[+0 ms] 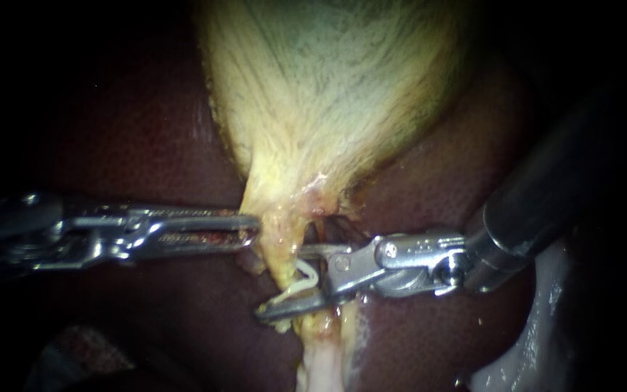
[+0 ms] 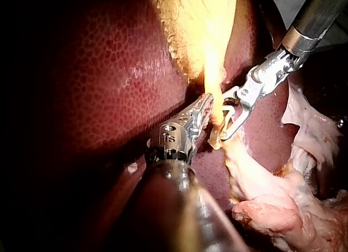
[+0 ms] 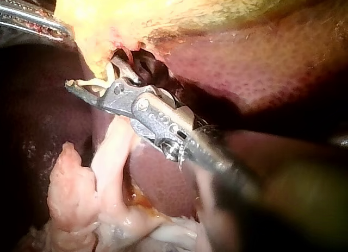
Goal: Clipping third clip left tube
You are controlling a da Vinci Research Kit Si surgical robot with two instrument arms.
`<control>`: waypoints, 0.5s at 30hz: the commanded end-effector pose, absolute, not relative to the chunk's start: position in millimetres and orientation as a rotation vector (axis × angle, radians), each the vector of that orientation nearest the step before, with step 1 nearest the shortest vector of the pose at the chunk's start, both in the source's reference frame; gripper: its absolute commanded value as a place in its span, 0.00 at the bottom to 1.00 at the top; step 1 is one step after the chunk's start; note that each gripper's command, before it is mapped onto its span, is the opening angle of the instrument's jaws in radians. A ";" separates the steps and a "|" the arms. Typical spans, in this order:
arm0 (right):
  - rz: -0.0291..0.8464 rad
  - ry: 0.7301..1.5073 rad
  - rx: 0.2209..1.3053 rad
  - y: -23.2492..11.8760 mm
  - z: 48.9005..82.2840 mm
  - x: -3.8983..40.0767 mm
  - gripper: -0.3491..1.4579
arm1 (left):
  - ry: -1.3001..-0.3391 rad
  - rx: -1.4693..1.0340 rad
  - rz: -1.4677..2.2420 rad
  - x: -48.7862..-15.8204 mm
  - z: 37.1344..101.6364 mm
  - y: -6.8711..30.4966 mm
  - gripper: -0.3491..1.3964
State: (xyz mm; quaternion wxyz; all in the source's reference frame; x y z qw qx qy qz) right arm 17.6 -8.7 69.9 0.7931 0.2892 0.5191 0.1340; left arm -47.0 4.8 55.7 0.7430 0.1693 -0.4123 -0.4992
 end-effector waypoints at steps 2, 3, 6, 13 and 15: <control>0.288 1.117 0.622 -8.7 69.9 17.5 0.44 | -0.904 0.373 -1.093 -47.1 55.7 4.8 0.00; 0.285 1.117 0.624 -8.8 69.9 17.4 0.44 | -0.904 0.373 -1.093 -47.1 55.7 4.8 0.00; 0.288 1.116 0.628 -9.0 69.9 17.3 0.43 | -0.904 0.373 -1.093 -47.1 55.7 4.8 0.00; 0.276 1.117 0.657 -9.3 69.7 17.3 0.41 | -0.904 0.373 -1.093 -47.2 55.7 4.8 0.00; 0.276 1.117 0.656 -9.3 69.6 17.4 0.41 | -0.904 0.373 -1.093 -47.2 55.7 4.8 0.00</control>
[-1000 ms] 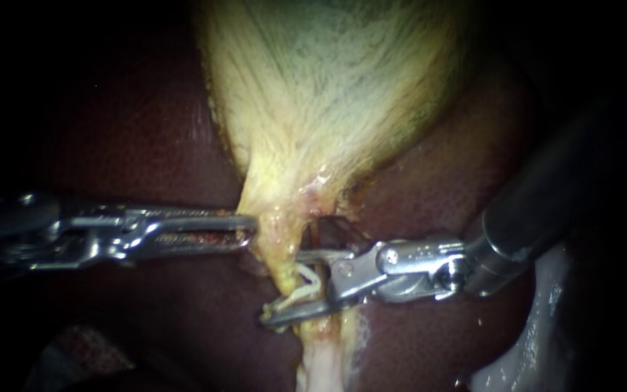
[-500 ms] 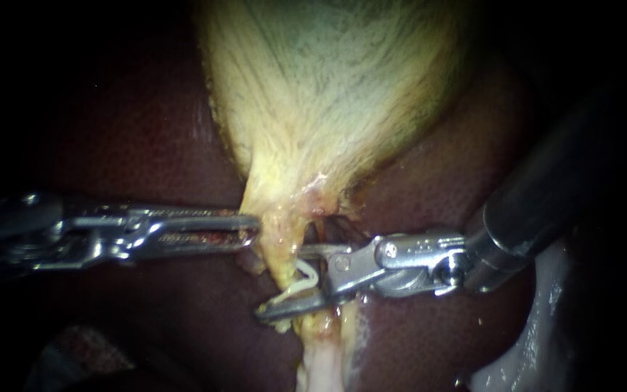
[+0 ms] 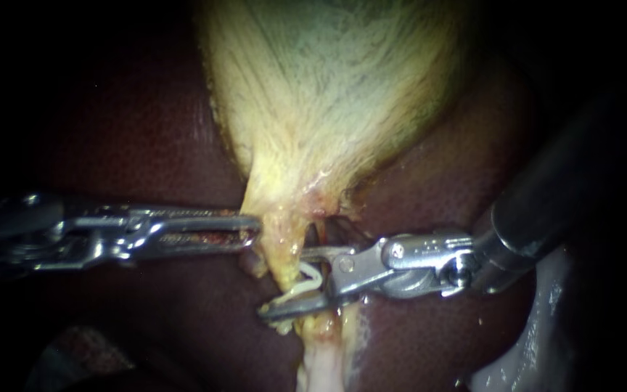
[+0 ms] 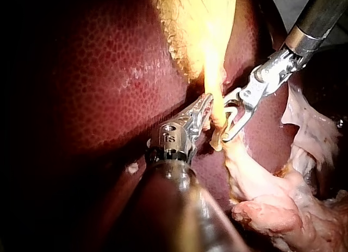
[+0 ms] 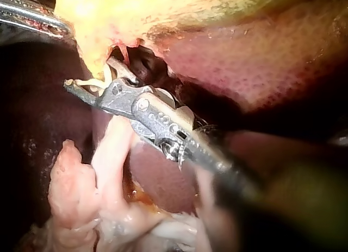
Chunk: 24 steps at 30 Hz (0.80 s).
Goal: Clipping third clip left tube
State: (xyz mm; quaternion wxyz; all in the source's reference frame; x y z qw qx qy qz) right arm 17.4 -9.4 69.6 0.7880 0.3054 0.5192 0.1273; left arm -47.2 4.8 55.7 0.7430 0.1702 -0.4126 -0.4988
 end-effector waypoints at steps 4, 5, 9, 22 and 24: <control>0.274 1.115 0.659 -9.3 69.6 17.5 0.41 | -0.904 0.373 -1.093 -47.3 55.7 4.9 0.00; 0.272 1.115 0.662 -9.4 69.6 17.5 0.41 | -0.904 0.373 -1.093 -47.3 55.7 4.9 0.00; 0.247 1.122 0.699 -9.4 69.5 17.6 0.41 | -0.904 0.373 -1.093 -47.3 55.7 4.9 0.00; 0.237 1.126 0.685 -8.9 69.3 17.9 0.35 | -0.904 0.372 -1.094 -47.4 55.7 4.9 0.00; 0.242 1.126 0.680 -8.7 69.3 17.8 0.31 | -0.904 0.372 -1.094 -47.4 55.7 4.9 0.00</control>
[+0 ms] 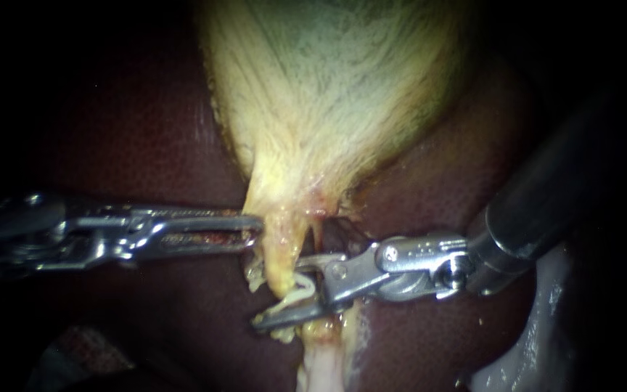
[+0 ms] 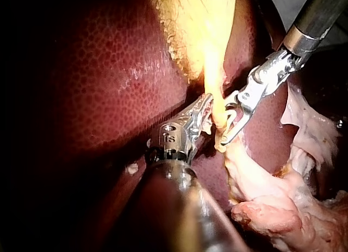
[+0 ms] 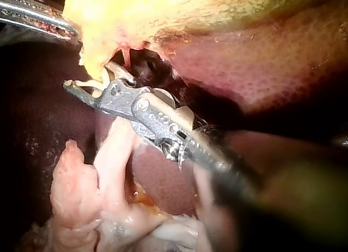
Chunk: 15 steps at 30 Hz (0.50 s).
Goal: Clipping third clip left tube
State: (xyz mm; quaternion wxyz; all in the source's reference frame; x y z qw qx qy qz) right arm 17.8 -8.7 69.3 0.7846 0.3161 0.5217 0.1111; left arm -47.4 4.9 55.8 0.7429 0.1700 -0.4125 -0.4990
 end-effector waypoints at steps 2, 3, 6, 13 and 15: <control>0.252 1.124 0.667 -8.4 69.3 17.5 0.23 | -0.904 0.372 -1.094 -47.4 55.7 4.9 0.00; 0.255 1.127 0.665 -8.3 69.3 17.4 0.19 | -0.904 0.372 -1.094 -47.4 55.7 4.9 0.00; 0.257 1.118 0.661 -8.0 69.6 17.1 0.13 | -0.904 0.372 -1.094 -47.4 55.7 4.9 0.00; 0.253 1.112 0.661 -8.0 70.0 16.6 0.09 | -0.904 0.372 -1.094 -47.4 55.8 4.9 0.00; 0.252 1.112 0.661 -8.0 70.0 16.5 0.09 | -0.904 0.372 -1.094 -47.4 55.8 4.9 0.00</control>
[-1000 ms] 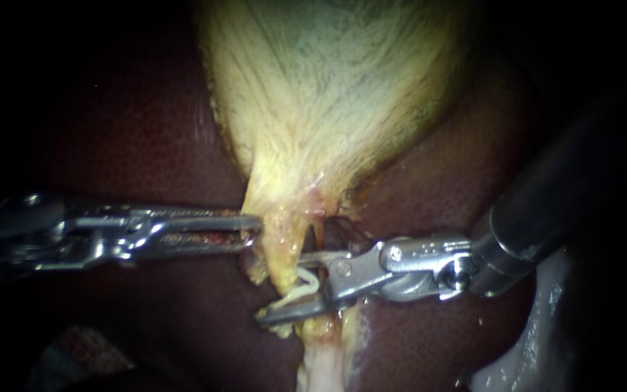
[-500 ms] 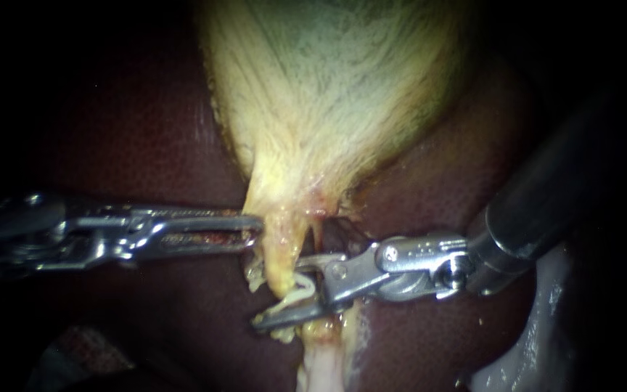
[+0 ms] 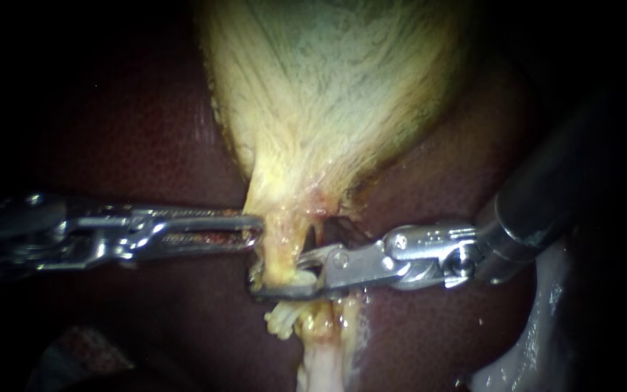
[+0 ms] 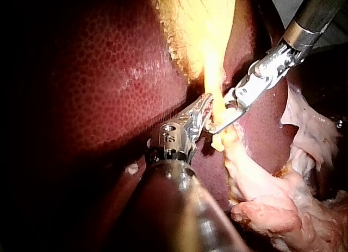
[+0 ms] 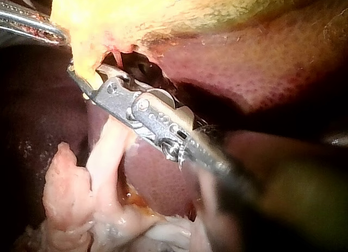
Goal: Clipping third clip left tube
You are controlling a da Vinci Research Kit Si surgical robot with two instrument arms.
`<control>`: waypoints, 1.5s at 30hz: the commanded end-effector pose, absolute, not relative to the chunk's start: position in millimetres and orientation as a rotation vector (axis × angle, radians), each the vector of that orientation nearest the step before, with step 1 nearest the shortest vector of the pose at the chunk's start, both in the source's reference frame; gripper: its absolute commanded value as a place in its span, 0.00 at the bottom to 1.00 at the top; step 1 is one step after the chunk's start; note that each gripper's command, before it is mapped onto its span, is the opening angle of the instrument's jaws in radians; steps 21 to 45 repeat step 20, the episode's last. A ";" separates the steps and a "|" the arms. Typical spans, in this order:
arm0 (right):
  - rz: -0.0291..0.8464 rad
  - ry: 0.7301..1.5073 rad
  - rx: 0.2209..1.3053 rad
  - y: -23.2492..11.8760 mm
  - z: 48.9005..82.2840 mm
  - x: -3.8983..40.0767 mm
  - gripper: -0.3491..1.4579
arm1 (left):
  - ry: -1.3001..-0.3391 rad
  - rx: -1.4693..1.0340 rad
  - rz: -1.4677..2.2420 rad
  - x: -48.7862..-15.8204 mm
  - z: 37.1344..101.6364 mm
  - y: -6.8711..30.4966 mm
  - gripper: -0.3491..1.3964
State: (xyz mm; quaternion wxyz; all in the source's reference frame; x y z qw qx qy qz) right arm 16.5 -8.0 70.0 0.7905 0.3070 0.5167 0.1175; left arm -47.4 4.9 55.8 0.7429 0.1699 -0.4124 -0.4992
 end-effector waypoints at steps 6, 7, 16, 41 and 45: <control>0.251 1.109 0.659 -8.2 70.1 16.3 0.08 | -0.904 0.372 -1.094 -47.4 55.8 4.9 0.00; 0.250 1.109 0.658 -8.2 70.2 16.3 0.08 | -0.904 0.372 -1.094 -47.4 55.8 4.9 0.00; 0.249 1.110 0.658 -8.4 70.1 16.4 0.08 | -0.904 0.372 -1.094 -47.5 55.8 4.9 0.00; 0.249 1.110 0.658 -8.4 70.1 16.4 0.09 | -0.904 0.372 -1.094 -47.5 55.8 5.0 0.00; 0.249 1.110 0.658 -8.4 70.1 16.4 0.09 | -0.904 0.372 -1.094 -47.5 55.8 5.0 0.00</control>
